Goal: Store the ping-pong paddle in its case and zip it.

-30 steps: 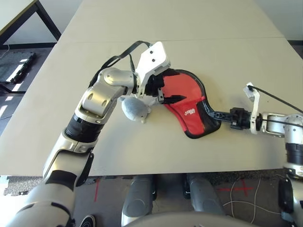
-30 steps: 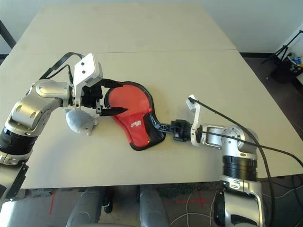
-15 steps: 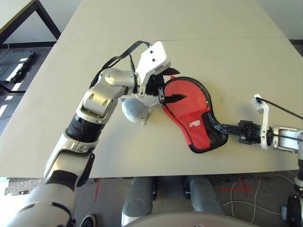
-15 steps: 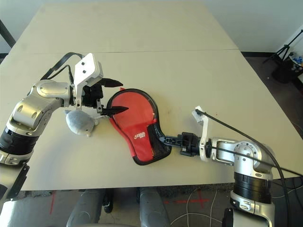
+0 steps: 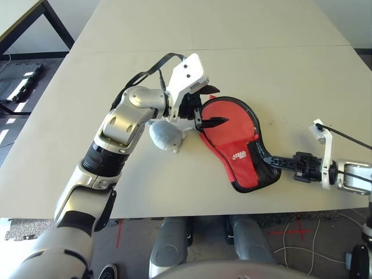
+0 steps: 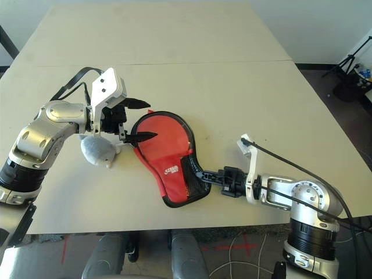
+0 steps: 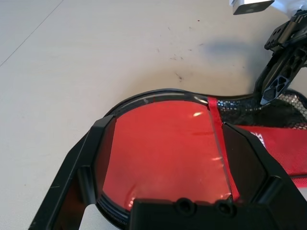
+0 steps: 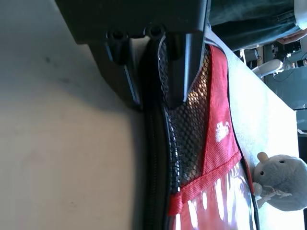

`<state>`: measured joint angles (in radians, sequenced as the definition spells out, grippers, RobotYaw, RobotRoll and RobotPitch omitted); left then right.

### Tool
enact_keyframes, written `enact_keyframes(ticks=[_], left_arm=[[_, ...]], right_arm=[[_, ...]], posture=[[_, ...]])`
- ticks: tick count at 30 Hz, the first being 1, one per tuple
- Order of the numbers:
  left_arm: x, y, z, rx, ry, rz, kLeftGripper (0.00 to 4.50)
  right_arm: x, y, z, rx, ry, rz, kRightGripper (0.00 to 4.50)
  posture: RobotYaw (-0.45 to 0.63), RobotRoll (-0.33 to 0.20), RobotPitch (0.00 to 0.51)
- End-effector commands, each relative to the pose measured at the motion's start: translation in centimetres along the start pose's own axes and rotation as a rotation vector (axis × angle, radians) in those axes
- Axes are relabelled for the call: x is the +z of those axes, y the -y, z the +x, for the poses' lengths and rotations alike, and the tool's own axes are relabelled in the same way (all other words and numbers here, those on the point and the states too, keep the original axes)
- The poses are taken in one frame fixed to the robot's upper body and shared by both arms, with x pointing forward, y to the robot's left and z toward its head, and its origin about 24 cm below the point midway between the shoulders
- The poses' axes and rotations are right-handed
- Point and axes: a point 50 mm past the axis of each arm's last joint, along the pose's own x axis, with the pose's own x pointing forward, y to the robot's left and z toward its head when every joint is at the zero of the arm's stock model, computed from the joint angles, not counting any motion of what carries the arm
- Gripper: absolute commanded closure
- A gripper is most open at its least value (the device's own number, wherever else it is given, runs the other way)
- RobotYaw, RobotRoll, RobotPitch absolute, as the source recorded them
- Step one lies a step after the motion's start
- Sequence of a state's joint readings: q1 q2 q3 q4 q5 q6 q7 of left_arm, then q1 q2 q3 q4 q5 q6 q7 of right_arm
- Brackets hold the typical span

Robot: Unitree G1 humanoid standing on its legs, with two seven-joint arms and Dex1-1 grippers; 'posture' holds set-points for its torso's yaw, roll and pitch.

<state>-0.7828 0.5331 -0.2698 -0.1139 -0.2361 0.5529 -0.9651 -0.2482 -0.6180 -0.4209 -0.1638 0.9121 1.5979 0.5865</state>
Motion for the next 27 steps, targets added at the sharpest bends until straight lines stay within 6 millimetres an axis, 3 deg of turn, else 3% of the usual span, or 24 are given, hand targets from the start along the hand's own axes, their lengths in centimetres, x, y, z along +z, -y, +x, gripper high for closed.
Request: enact_keyframes(ticks=[1,9,17,22,27], left_arm=[[-0.3,0.1,-0.2,-0.004,-0.007,-0.004,0.00],[-0.3,0.0,-0.2,-0.001,-0.010,-0.004,0.00],[-0.8,-0.6,-2.4,0.051,-0.055,-0.020,0.00],[-1.2,-1.0,-5.2,0.122,-0.096,-0.045,0.00],[-2.0,-0.7,-7.4,0.165,-0.159,-0.065,0.00]], right_arm=[[0.5,-0.7,-1.4,0.047,-0.034,-0.033,2.35],[2.7,-0.9,-4.2,0.075,0.001,-0.149,0.02],[7.1,-1.3,-3.3,0.131,0.205,-0.512,0.02],[10.8,-3.3,-0.4,0.126,0.266,-0.756,0.02],[12.2,-5.6,2.4,0.219,0.268,-0.973,0.02]], posture=[[-0.04,0.000,0.203],[-0.04,0.000,0.207],[-0.04,0.000,0.208],[-0.04,0.000,0.213],[-0.01,0.000,0.219]])
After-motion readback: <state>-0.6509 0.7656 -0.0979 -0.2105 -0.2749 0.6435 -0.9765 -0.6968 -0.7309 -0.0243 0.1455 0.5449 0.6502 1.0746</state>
